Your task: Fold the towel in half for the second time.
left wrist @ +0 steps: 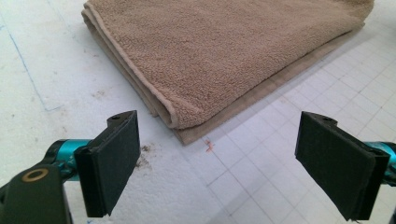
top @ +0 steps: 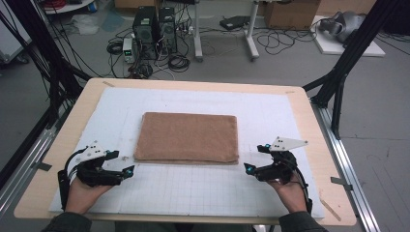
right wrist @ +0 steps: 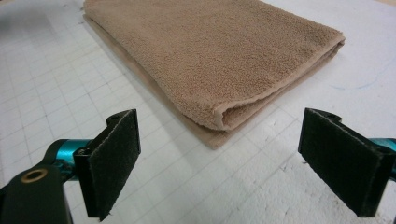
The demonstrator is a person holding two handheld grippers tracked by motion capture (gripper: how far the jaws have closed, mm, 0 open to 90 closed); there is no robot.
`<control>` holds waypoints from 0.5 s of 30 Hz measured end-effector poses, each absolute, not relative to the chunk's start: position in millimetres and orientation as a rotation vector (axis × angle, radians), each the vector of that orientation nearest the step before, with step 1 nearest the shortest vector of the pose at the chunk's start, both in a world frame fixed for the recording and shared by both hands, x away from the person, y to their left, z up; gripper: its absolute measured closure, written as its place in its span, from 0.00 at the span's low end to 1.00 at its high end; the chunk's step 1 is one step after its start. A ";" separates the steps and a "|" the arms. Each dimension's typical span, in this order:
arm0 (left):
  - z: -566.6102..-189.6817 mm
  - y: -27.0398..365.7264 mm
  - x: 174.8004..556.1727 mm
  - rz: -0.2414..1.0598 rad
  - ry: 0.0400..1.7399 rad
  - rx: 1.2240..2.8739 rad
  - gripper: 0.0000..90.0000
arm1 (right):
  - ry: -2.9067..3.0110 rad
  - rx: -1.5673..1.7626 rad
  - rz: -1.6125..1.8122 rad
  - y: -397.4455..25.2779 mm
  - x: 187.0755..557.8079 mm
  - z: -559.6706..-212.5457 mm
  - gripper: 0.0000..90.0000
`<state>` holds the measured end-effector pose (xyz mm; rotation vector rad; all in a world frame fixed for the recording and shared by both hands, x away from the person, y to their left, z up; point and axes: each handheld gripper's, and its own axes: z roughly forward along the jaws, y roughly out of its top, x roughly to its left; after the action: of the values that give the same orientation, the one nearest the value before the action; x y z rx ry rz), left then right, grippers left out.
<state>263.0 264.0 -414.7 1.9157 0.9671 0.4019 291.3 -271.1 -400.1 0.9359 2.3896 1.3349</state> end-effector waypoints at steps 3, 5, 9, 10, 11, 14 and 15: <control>-414.0 265.7 259.8 0.408 0.971 1.909 0.14 | 2.388 0.937 1.334 -273.1 287.3 -400.6 0.13; -413.7 267.0 258.0 0.404 0.970 1.910 0.13 | 2.383 0.933 1.329 -274.3 284.8 -400.5 0.13; -413.3 269.7 253.3 0.405 0.968 1.908 0.11 | 2.370 0.932 1.325 -277.6 279.8 -399.4 0.13; -413.1 270.3 251.9 0.406 0.965 1.908 0.11 | 2.371 0.936 1.329 -278.7 278.3 -399.1 0.13; -412.9 270.6 250.4 0.406 0.963 1.907 0.11 | 2.370 0.937 1.330 -279.7 276.9 -399.1 0.13; -413.1 271.5 247.3 0.412 0.962 1.916 0.11 | 2.363 0.936 1.323 -283.2 273.9 -400.0 0.13; -413.5 272.1 246.7 0.410 0.962 1.914 0.11 | 2.366 0.946 1.316 -284.1 272.4 -400.4 0.13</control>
<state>246.7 272.1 -413.5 1.9140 0.9619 0.4100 272.4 -284.1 -400.4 0.9456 2.3658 1.3157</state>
